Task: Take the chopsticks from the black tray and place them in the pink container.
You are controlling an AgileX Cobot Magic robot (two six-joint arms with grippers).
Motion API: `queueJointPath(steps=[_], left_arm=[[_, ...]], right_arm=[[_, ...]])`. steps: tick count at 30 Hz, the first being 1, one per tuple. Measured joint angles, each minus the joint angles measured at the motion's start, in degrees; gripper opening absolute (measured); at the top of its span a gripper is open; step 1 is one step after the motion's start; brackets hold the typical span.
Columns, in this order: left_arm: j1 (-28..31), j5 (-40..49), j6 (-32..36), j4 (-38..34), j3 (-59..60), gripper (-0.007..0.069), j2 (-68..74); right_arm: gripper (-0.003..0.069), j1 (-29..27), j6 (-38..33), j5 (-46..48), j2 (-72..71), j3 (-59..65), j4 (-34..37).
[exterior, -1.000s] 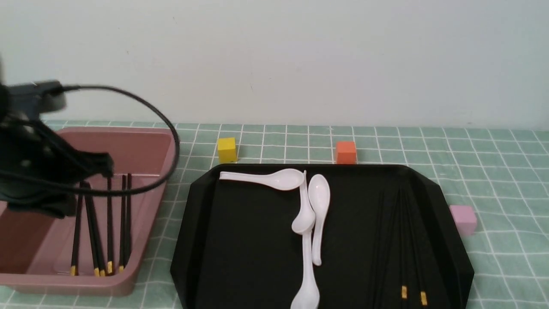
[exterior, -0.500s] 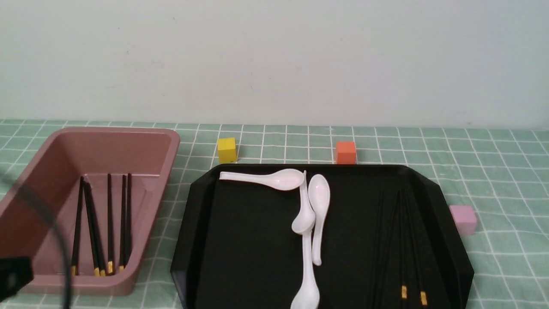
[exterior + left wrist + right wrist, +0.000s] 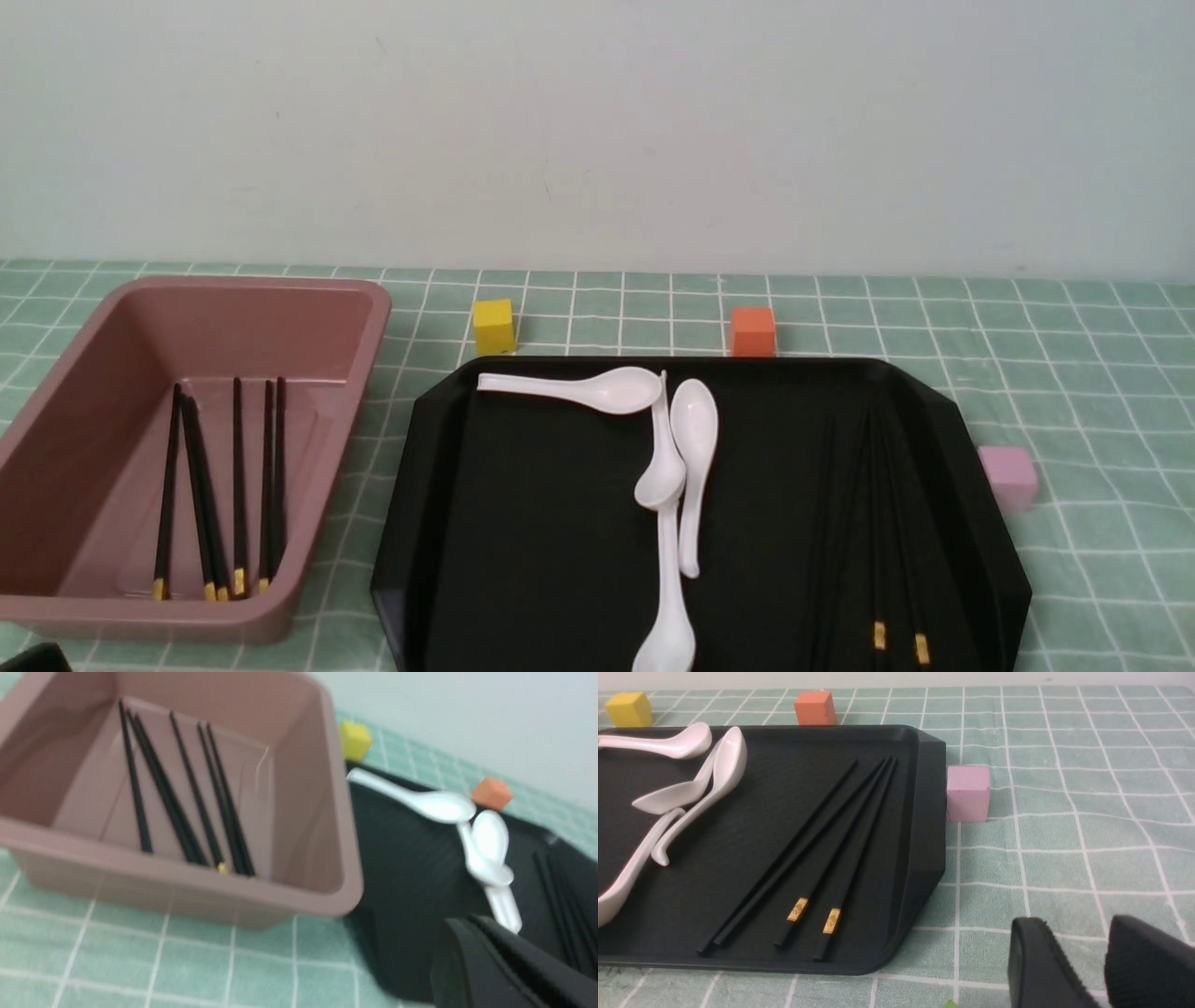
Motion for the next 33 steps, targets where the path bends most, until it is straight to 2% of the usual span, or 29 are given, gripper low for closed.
queueJointPath(steps=[6, 15, 20, 25, 33], left_arm=[[0.0, -0.4, 0.0, 0.5, 2.5, -0.0013, 0.0], [0.2, -1.4, 0.0, 5.6, 3.7, -0.0013, -1.3], [3.0, -3.7, 0.0, 5.9, 9.6, -0.0013, -8.7], [5.7, -4.7, 0.0, 5.3, 13.7, -0.0013, -10.3], [4.0, -4.7, 0.0, 5.4, 14.0, -0.0013, -10.3]], right_arm=[[0.024, 0.0, 0.0, 0.0, 0.0, 0.0, 0.0], [0.024, 0.0, 0.0, 0.0, 0.0, 0.0, 0.0], [0.024, 0.0, 0.0, 0.0, 0.0, 0.0, 0.0], [0.024, 0.0, 0.0, 0.0, 0.0, 0.0, 0.0], [0.024, 0.0, 0.0, 0.0, 0.0, 0.0, 0.0]])
